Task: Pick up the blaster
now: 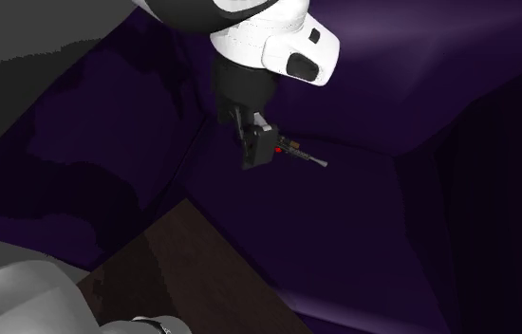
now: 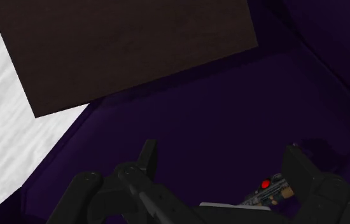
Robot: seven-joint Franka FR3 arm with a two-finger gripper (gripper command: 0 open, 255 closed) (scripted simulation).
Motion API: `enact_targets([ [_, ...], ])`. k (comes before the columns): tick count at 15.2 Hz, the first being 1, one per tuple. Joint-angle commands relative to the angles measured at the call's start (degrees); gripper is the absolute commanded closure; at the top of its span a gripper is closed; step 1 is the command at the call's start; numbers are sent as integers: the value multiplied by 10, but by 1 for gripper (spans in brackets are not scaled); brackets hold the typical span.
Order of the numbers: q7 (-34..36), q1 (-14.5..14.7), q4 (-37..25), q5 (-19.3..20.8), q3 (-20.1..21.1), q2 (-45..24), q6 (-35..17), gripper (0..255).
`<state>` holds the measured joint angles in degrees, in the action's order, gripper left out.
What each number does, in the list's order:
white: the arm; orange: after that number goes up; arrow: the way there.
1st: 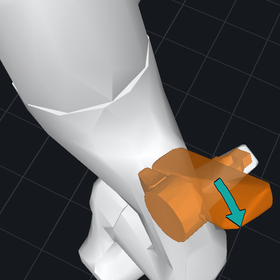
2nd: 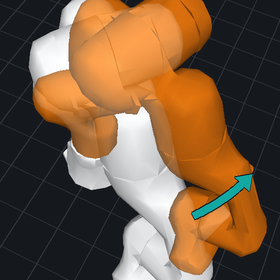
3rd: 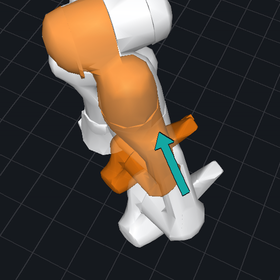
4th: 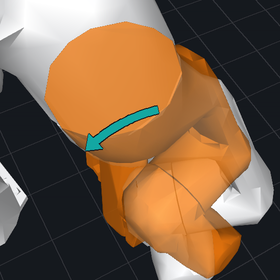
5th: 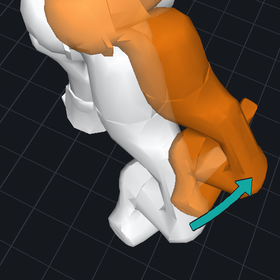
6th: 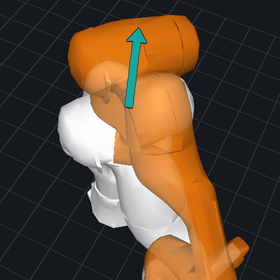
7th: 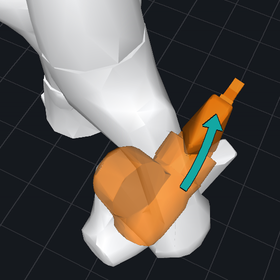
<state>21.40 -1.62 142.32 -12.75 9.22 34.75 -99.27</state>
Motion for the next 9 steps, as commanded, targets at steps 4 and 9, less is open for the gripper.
enact_targets([
  [4, 76, -8, -12, -17, 42, -99, -92, 0],
  [9, 155, -17, -46, -14, 76, -212, -174, 0],
])
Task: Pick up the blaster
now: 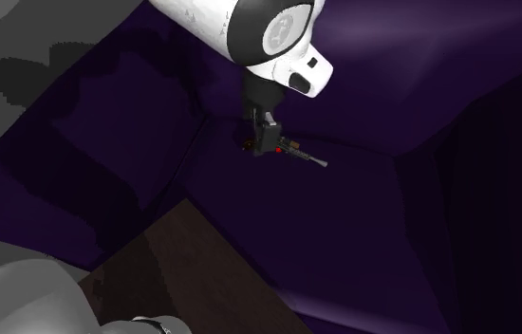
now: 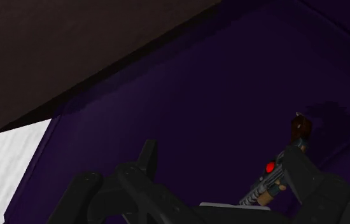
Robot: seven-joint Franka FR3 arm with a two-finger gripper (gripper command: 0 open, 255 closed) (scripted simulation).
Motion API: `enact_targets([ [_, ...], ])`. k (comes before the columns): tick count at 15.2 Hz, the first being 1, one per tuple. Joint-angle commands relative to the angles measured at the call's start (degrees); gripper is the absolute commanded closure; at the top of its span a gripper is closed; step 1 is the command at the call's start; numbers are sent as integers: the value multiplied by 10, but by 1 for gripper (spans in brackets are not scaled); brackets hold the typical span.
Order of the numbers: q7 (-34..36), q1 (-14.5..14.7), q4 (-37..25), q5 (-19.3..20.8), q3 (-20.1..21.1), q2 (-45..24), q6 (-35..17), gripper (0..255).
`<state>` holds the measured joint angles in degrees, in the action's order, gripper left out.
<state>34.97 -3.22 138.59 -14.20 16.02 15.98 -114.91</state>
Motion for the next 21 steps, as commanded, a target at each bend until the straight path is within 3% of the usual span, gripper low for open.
enact_targets([
  [1, 36, -3, -18, 4, 13, -48, -32, 0],
  [11, 203, 4, -147, 72, 21, -288, -142, 0],
  [21, 328, 44, -341, 117, -30, -516, -172, 0],
])
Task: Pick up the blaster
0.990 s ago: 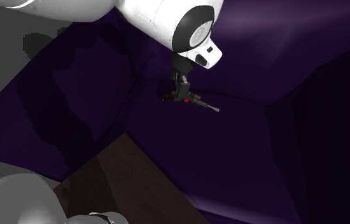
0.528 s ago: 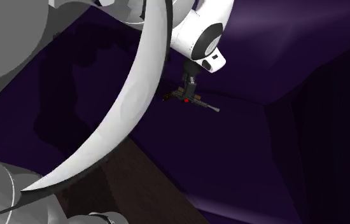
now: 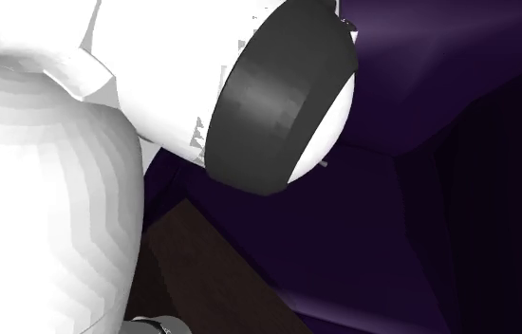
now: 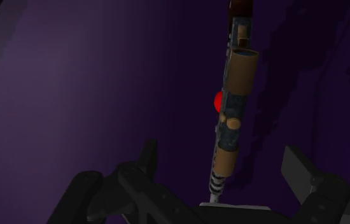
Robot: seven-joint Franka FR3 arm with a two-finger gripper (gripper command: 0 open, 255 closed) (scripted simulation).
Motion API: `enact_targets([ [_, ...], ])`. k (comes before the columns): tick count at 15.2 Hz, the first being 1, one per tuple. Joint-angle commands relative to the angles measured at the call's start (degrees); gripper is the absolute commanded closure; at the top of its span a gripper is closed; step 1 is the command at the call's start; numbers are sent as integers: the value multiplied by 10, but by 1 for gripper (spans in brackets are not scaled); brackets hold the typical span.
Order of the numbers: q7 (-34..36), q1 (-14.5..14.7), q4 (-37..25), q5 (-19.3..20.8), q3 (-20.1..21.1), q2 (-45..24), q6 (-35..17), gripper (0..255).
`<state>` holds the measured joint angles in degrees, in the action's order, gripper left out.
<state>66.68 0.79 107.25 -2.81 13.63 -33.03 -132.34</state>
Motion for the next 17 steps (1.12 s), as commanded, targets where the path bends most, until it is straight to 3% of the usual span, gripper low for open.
enact_targets([
  [1, 13, 5, -32, 3, -8, -30, 2, 0],
  [10, 11, 10, -40, 9, -13, -75, -34, 0],
  [11, 10, 10, -39, 8, -13, -74, -35, 255],
  [17, 10, 9, -39, 8, -13, -74, -34, 255],
])
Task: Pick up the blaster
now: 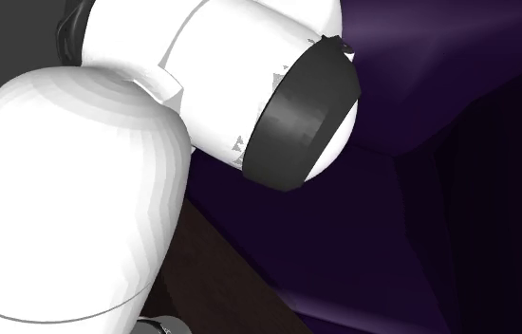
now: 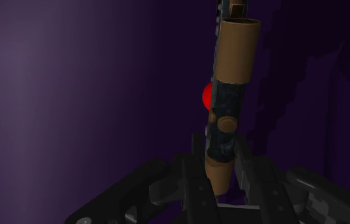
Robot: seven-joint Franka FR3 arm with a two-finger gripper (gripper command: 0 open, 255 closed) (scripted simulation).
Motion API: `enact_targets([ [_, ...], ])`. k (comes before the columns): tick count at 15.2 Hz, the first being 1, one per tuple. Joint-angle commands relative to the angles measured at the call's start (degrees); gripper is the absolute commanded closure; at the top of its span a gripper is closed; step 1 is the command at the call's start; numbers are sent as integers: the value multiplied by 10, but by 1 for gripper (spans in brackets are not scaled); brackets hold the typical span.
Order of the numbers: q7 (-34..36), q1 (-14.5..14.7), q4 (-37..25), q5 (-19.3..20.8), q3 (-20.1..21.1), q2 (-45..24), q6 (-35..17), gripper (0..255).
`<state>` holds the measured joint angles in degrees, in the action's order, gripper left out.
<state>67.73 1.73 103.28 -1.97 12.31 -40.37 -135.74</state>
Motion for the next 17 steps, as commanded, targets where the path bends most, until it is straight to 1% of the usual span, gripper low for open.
enact_targets([
  [1, 0, 0, 0, 0, 0, 0, 0, 255],
  [3, 0, 0, 0, 0, 0, -2, 0, 255],
  [17, 4, -9, 10, -10, 10, 79, 70, 255],
])
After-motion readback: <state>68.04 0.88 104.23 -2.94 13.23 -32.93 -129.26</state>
